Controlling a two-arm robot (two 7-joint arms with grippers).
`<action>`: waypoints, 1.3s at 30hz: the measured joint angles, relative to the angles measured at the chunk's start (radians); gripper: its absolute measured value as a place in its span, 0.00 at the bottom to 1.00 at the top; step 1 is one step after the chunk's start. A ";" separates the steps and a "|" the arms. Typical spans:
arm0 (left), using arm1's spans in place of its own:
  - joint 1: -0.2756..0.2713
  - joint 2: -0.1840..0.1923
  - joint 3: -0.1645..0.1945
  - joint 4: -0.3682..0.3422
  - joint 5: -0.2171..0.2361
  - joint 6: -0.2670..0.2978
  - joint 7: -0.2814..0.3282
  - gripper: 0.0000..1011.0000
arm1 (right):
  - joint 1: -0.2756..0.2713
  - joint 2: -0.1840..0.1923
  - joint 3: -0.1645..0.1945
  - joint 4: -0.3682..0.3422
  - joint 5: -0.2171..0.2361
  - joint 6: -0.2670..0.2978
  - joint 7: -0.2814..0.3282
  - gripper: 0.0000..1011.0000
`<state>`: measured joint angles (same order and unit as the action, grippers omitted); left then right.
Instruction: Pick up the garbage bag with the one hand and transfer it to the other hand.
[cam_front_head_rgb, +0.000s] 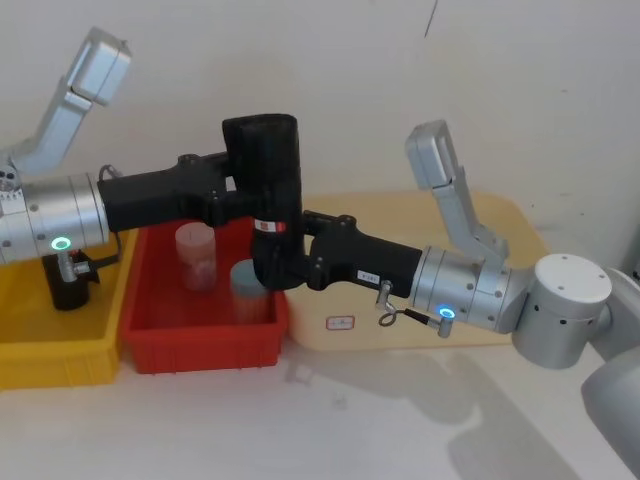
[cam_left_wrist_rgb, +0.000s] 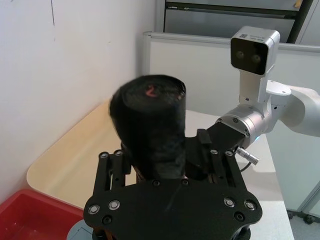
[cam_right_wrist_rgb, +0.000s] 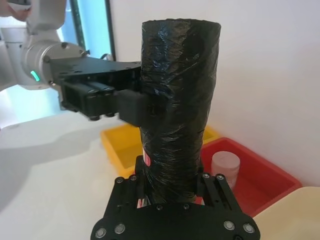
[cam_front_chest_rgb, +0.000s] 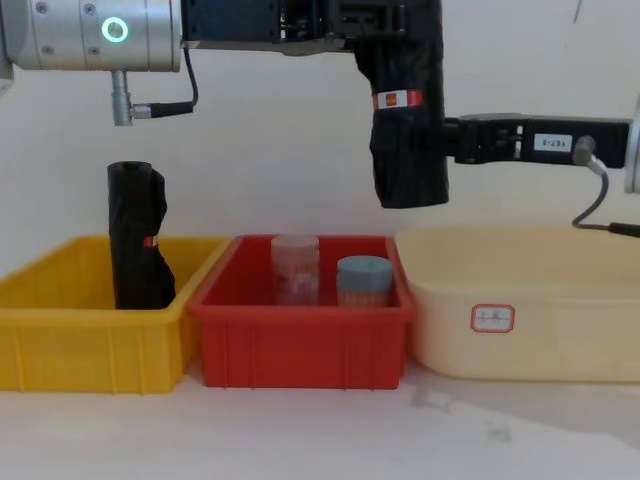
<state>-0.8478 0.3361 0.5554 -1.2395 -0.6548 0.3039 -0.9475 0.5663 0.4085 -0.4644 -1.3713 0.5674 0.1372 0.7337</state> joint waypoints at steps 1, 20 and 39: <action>0.000 0.000 0.000 0.000 0.000 0.000 0.000 0.72 | -0.001 -0.002 0.003 0.000 0.002 0.000 -0.009 0.51; 0.043 0.047 -0.035 -0.058 0.008 0.018 0.127 0.99 | 0.020 -0.020 0.029 0.051 -0.001 -0.005 -0.126 0.51; 0.157 0.103 -0.110 -0.176 0.023 0.037 0.369 0.99 | 0.049 0.027 0.009 0.113 -0.085 0.002 -0.195 0.51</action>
<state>-0.6904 0.4395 0.4450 -1.4153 -0.6315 0.3409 -0.5785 0.6156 0.4358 -0.4551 -1.2584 0.4827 0.1391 0.5387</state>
